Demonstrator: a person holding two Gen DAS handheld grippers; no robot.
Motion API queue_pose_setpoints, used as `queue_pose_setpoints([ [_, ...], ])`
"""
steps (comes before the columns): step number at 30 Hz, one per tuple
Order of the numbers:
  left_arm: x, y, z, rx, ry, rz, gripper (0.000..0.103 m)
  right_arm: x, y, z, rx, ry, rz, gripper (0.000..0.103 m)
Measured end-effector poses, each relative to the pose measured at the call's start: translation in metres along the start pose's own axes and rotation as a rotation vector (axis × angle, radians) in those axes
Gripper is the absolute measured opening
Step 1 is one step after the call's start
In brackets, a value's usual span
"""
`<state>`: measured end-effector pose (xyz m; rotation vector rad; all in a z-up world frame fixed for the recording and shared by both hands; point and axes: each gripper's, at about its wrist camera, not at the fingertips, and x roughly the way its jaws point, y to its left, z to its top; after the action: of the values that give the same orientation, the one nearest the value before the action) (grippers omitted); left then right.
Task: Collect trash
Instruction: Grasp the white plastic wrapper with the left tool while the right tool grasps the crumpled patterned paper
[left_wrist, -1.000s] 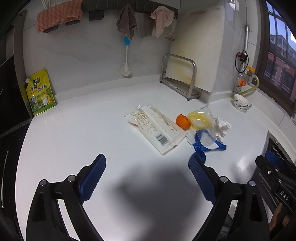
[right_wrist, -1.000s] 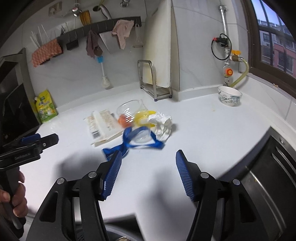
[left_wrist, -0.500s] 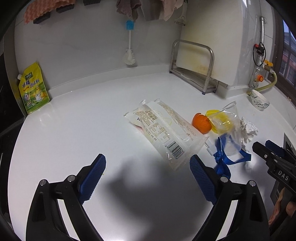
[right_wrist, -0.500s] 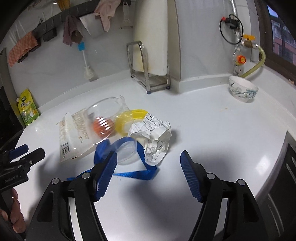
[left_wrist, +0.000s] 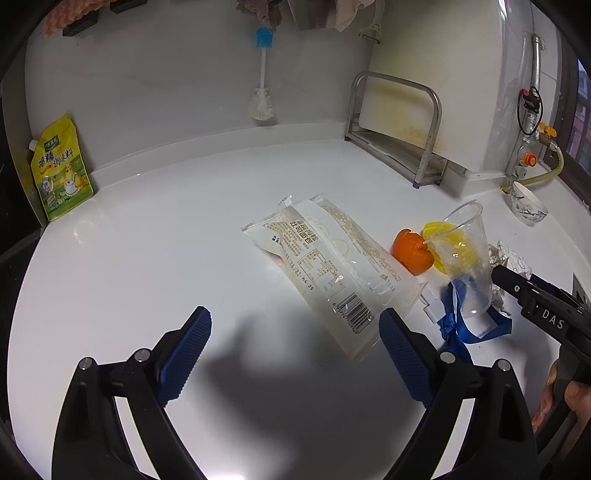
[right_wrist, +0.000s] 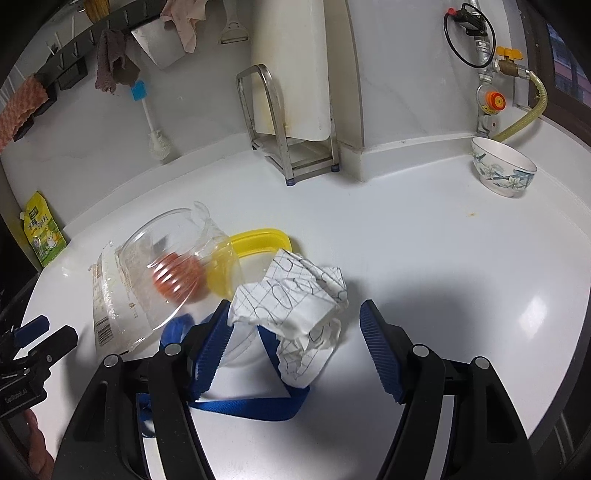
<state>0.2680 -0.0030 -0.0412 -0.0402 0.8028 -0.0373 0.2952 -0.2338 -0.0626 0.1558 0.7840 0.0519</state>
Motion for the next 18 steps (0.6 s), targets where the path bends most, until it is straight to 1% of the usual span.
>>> queue_pose_setpoints([
  [1, 0.001, 0.0, 0.0, -0.003, 0.006, -0.002, 0.091, 0.001, 0.0, 0.0, -0.005, -0.003, 0.003, 0.067],
  [2, 0.003, 0.001, 0.0, -0.007, 0.011, -0.002, 0.091, 0.0, 0.0, 0.001, -0.007, -0.006, 0.009, 0.06],
  [3, 0.004, 0.001, 0.0, -0.009, 0.014, 0.0, 0.091, 0.001, 0.0, 0.001, -0.009, -0.005, 0.017, 0.05],
  [5, 0.006, 0.001, 0.001, -0.014, 0.019, 0.003, 0.091, 0.003, 0.0, 0.001, -0.014, 0.004, 0.025, 0.042],
  [7, 0.008, 0.001, 0.001, -0.019, 0.023, 0.004, 0.091, 0.003, 0.0, 0.001, -0.01, 0.004, 0.038, 0.037],
  [9, 0.009, 0.001, 0.001, -0.021, 0.025, 0.007, 0.091, 0.001, -0.001, 0.0, -0.009, -0.003, 0.046, 0.027],
  [14, 0.011, -0.004, 0.001, -0.016, 0.028, 0.01, 0.091, -0.009, -0.006, 0.0, -0.004, -0.034, 0.048, 0.019],
  [18, 0.014, -0.006, 0.003, -0.015, 0.029, 0.018, 0.091, -0.019, -0.016, -0.001, 0.033, -0.065, 0.053, 0.016],
])
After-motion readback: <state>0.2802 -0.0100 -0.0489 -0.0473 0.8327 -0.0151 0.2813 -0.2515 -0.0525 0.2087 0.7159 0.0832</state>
